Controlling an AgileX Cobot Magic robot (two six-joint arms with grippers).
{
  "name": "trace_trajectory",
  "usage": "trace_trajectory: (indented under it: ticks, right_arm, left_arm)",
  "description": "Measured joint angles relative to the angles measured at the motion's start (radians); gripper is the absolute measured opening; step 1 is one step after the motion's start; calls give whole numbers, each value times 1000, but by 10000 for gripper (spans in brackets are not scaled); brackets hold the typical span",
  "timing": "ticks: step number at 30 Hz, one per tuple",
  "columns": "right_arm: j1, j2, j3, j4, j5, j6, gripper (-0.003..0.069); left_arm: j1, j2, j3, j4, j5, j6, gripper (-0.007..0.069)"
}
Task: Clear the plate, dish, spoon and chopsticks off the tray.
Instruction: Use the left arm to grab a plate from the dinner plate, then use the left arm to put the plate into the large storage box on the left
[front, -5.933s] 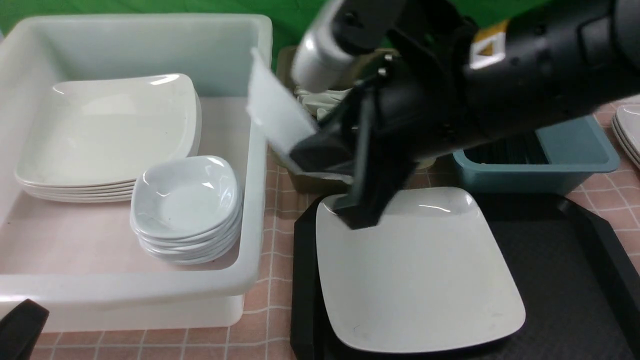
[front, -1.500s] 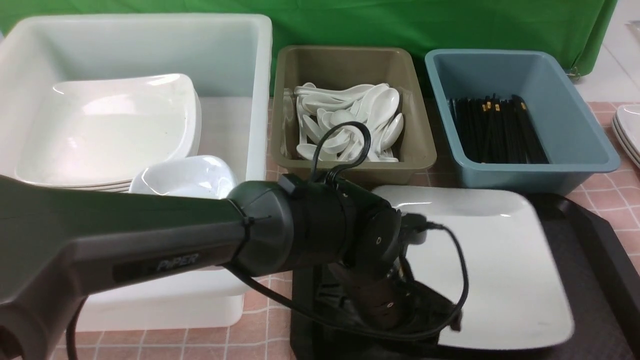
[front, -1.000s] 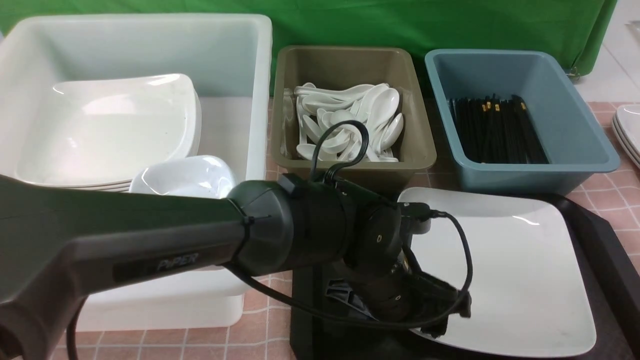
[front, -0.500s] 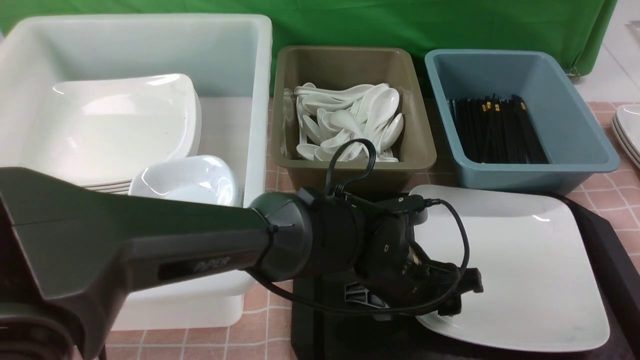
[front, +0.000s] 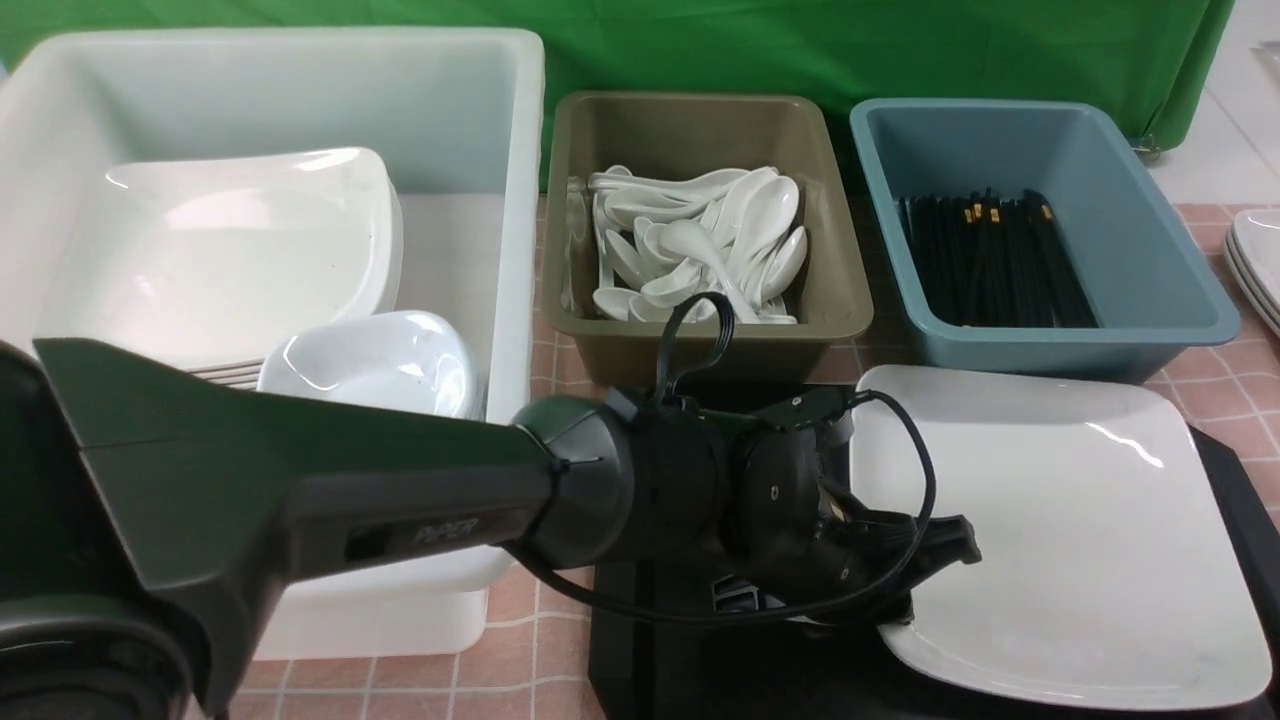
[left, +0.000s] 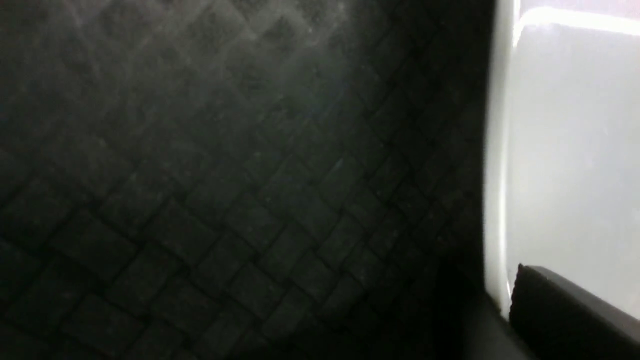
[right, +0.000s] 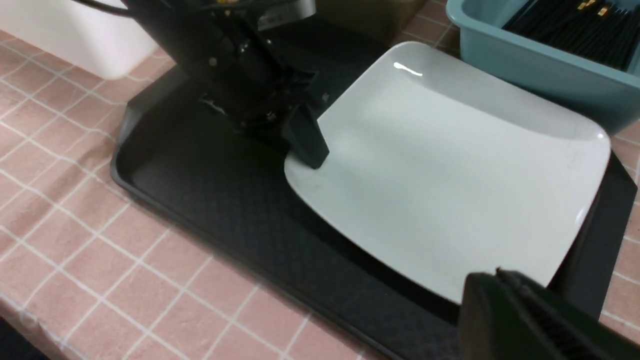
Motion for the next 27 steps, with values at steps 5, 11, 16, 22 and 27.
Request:
trace_trajectory:
  ticks: [5, 11, 16, 22, 27]
  right_arm:
    - [0, 0, 0, 0, 0, 4, 32]
    - [0, 0, 0, 0, 0, 17, 34]
    - [0, 0, 0, 0, 0, 18, 36]
    - [0, 0, 0, 0, 0, 18, 36]
    - [0, 0, 0, 0, 0, 18, 38]
  left_arm:
    - [0, -62, 3, 51, 31, 29, 52]
    - [0, -188, 11, 97, 68, 32, 35]
    - [-1, -274, 12, 124, 41, 51, 34]
    - [-3, -355, 12, 156, 62, 68, 26]
    - [-3, -376, 12, 208, 102, 68, 26]
